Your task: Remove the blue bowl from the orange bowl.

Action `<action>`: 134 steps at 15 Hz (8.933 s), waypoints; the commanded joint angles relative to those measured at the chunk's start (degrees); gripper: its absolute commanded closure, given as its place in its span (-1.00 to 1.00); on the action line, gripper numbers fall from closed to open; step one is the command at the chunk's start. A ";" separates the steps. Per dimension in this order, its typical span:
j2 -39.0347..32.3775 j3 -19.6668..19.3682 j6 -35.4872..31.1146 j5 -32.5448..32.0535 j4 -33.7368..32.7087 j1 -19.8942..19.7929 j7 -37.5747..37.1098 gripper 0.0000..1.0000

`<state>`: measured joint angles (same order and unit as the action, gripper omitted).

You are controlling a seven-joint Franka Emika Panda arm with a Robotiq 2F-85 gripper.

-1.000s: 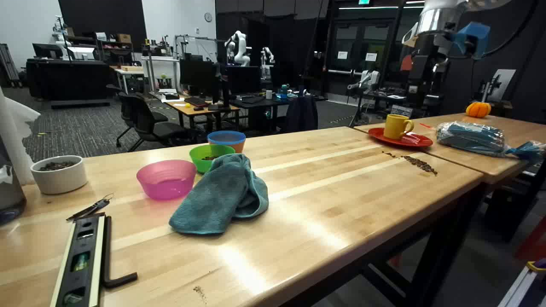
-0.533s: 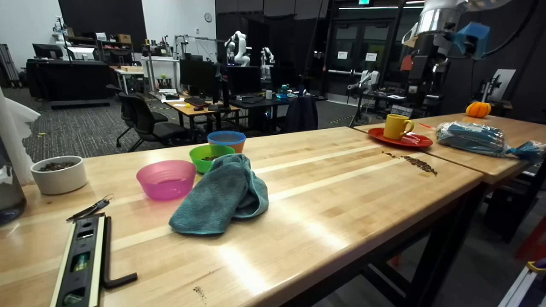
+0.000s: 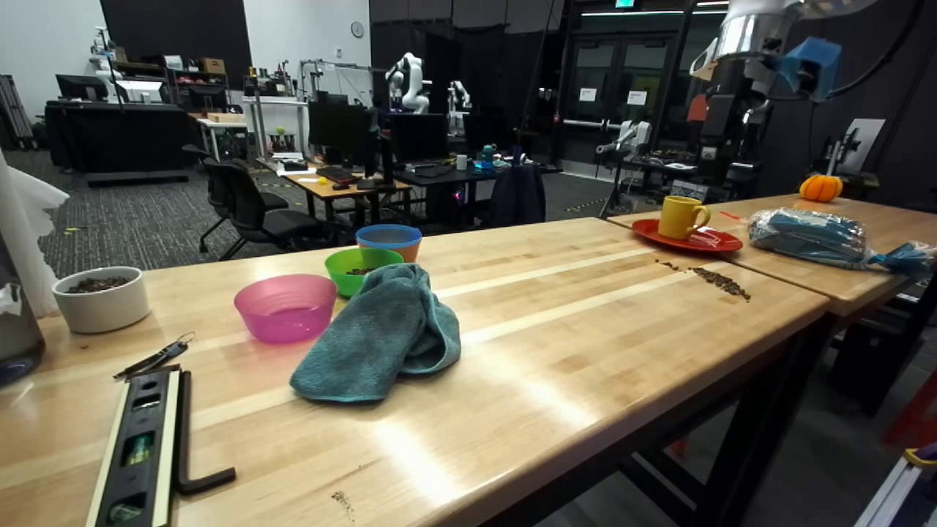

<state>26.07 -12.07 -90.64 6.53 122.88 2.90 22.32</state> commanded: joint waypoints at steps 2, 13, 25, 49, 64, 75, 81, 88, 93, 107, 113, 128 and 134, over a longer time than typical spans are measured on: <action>-0.18 1.13 0.16 0.46 -0.12 -1.43 0.47 -1.00; -8.16 2.21 -2.83 5.01 -5.48 -1.84 -2.87 -1.00; -20.13 11.64 -3.81 8.35 -17.59 0.38 -11.23 -1.00; -55.67 19.55 -0.03 5.25 -60.91 9.03 -37.60 -1.00; -72.41 18.10 1.95 6.23 -80.07 8.61 -48.13 -1.00; -75.63 18.03 -5.55 4.96 -82.22 11.15 -51.35 -1.00; -76.93 17.97 -6.83 4.76 -82.55 11.77 -51.52 -1.00; -77.74 17.90 -6.67 4.75 -82.87 11.86 -51.46 -1.00; -78.15 17.82 -6.38 4.78 -83.18 11.78 -51.35 -1.00; -77.97 17.73 -6.25 4.75 -82.95 11.69 -51.20 0.05; -77.64 17.40 -6.40 4.83 -82.42 11.54 -51.30 0.98; -75.38 17.90 -2.36 6.28 -83.96 10.98 -52.44 0.99; -73.61 16.97 6.54 5.37 -85.35 10.71 -54.86 0.99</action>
<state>-49.63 5.53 -88.04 12.52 37.33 13.65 -30.46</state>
